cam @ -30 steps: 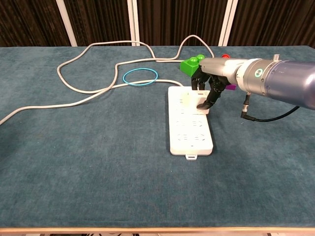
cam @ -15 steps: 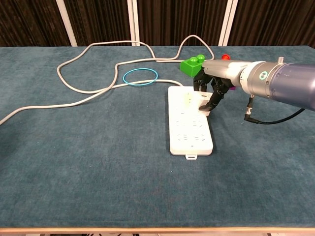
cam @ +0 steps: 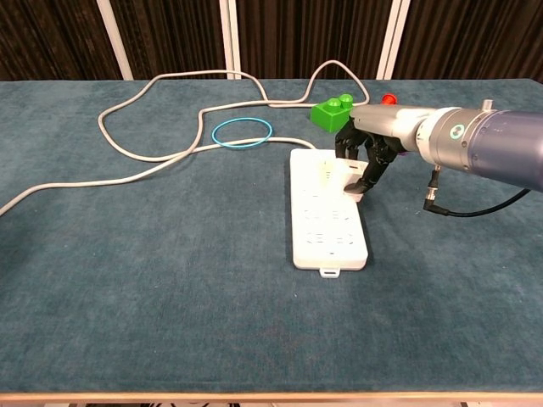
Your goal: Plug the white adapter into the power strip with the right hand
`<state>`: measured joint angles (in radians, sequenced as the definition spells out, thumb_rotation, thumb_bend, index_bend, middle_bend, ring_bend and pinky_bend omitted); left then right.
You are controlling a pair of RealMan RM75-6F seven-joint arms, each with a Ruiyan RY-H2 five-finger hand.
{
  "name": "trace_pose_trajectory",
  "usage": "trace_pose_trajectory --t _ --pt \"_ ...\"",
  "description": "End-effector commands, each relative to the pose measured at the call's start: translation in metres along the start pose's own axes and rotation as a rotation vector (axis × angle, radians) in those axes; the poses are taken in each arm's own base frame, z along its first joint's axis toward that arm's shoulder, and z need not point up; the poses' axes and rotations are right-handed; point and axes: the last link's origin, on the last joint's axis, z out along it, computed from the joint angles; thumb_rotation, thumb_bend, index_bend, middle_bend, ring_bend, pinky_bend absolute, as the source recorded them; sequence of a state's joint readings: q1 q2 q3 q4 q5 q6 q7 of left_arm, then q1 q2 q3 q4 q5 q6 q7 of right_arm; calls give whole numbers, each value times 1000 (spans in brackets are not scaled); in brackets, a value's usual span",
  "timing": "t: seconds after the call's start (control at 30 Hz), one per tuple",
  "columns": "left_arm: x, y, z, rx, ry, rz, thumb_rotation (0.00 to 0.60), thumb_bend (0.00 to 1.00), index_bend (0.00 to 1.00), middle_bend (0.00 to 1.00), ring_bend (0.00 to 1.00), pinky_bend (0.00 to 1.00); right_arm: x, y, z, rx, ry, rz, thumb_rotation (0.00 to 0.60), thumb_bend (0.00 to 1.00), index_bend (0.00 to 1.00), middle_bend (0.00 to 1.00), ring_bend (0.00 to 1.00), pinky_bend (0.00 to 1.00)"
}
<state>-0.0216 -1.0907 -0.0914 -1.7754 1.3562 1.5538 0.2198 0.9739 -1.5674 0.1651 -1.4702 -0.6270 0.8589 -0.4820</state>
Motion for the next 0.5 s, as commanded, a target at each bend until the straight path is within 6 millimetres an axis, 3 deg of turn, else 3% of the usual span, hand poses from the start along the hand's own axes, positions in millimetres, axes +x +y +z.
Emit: trace_pose_trajectory --t 0.03,0.3,0.5 --pt "0 0 0 1 0 0 600 135 300 102 41 106 -1 0 -1 -4 -21 -5 600 509 648 496 460 399" --pt "0 0 0 2 0 1 600 136 300 102 41 106 1 0 -2 -15 -37 -11 600 291 328 250 253 293" --pt "-1 0 0 3 -2 2 600 136 299 102 41 106 6 -3 -5 -9 -55 0 600 208 178 143 179 229"
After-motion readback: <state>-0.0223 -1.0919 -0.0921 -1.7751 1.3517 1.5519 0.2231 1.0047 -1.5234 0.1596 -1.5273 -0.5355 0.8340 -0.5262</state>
